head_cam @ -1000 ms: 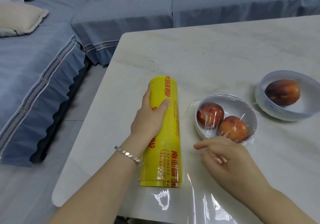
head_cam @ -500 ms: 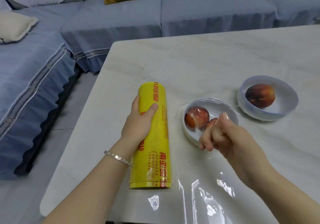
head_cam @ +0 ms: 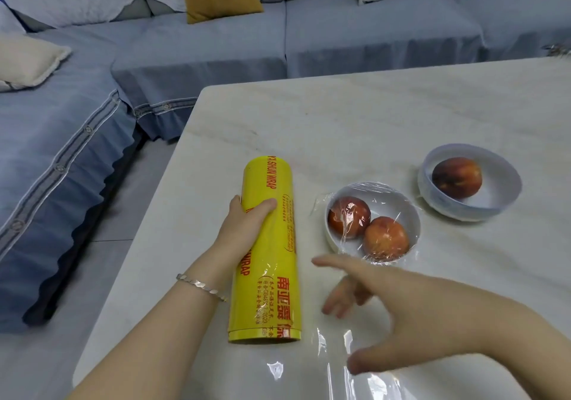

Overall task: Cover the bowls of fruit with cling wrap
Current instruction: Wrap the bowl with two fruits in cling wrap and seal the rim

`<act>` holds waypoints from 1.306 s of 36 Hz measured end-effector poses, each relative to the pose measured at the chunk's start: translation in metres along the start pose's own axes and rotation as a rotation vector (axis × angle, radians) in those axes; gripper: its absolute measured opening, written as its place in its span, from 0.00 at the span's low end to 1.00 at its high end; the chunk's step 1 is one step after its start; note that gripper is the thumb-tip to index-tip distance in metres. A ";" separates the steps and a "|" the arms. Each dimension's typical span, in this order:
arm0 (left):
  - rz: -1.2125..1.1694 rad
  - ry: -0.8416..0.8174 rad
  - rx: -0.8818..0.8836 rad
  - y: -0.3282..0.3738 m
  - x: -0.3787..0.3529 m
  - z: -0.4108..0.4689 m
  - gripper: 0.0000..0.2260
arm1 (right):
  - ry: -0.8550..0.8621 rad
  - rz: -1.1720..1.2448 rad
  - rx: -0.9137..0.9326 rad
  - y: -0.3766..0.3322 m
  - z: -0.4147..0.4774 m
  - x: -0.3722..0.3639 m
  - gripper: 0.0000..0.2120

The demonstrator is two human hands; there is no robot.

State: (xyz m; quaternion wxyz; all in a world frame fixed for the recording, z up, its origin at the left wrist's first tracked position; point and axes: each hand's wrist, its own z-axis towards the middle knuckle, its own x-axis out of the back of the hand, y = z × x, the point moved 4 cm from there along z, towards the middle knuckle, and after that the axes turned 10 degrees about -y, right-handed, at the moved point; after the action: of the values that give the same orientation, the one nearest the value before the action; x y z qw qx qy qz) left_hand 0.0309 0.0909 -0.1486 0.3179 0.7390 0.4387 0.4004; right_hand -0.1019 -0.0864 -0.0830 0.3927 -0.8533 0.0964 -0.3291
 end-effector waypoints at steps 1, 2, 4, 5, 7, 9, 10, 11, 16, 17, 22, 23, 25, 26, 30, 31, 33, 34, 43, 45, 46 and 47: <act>-0.009 -0.020 0.034 -0.002 0.002 0.000 0.30 | 0.075 0.066 0.069 -0.001 0.000 0.009 0.36; -0.020 -0.040 0.061 -0.003 0.004 0.000 0.29 | 0.188 0.098 0.121 0.000 -0.001 0.018 0.33; -0.072 -0.066 0.075 -0.004 0.007 -0.002 0.25 | 0.388 0.061 0.154 -0.003 -0.006 0.035 0.23; -0.112 -0.071 0.073 -0.004 0.008 -0.003 0.23 | 0.469 -0.004 0.174 -0.004 -0.007 0.043 0.17; -0.207 -0.068 0.072 -0.006 0.010 -0.005 0.22 | 0.638 -0.127 0.235 -0.011 -0.014 0.058 0.11; -0.290 -0.044 0.054 -0.004 0.014 -0.008 0.24 | 0.776 -0.190 0.262 -0.024 -0.022 0.073 0.13; -0.319 -0.028 0.038 -0.001 0.016 -0.010 0.25 | 0.827 -0.187 0.274 -0.030 -0.025 0.081 0.11; -0.343 -0.010 0.016 0.003 0.020 -0.011 0.26 | 0.866 -0.171 0.298 -0.036 -0.027 0.089 0.11; -0.384 0.137 -0.146 0.037 0.052 -0.019 0.27 | 0.938 -0.176 0.358 -0.076 -0.017 0.120 0.18; -0.398 0.157 -0.176 0.043 0.059 -0.020 0.27 | 0.885 -0.135 0.336 -0.080 -0.006 0.121 0.22; -0.507 0.266 -0.281 0.073 0.084 -0.027 0.32 | 0.390 0.054 0.103 -0.081 0.060 0.079 0.57; -0.536 0.285 -0.277 0.076 0.087 -0.029 0.31 | 0.326 0.093 0.096 -0.079 0.071 0.066 0.58; -0.583 0.284 -0.267 0.079 0.089 -0.032 0.30 | 0.262 0.194 0.119 -0.076 0.087 0.047 0.57; -0.583 0.269 -0.264 0.080 0.089 -0.033 0.29 | 0.272 0.264 0.138 -0.077 0.091 0.043 0.55; -0.545 0.244 -0.284 0.076 0.083 -0.042 0.26 | 0.418 0.534 0.143 -0.072 0.098 0.046 0.46; -0.541 0.226 -0.290 0.073 0.080 -0.043 0.28 | 0.445 0.570 0.138 -0.068 0.101 0.048 0.42; -0.527 0.165 -0.300 0.070 0.068 -0.046 0.34 | 0.476 0.628 0.142 -0.065 0.105 0.054 0.38; -0.521 0.132 -0.300 0.068 0.062 -0.048 0.36 | 0.482 0.653 0.151 -0.064 0.107 0.058 0.37; -0.388 0.140 -0.348 0.069 0.035 -0.066 0.26 | 0.520 0.674 0.226 -0.067 0.090 0.074 0.30; -0.390 0.140 -0.363 0.070 0.032 -0.069 0.31 | 0.467 0.556 0.228 -0.072 0.085 0.067 0.46; -0.416 0.135 -0.371 0.069 0.031 -0.069 0.32 | 0.480 0.452 0.221 -0.073 0.084 0.063 0.51; -0.444 0.125 -0.377 0.069 0.030 -0.070 0.32 | 0.510 0.366 0.217 -0.071 0.084 0.061 0.53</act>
State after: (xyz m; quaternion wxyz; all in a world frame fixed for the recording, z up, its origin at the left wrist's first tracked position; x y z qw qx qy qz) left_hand 0.0063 0.0979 -0.0489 0.5018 0.5267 0.5261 0.4404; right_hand -0.0087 -0.0135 -0.0414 0.4970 -0.6653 0.3078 -0.4644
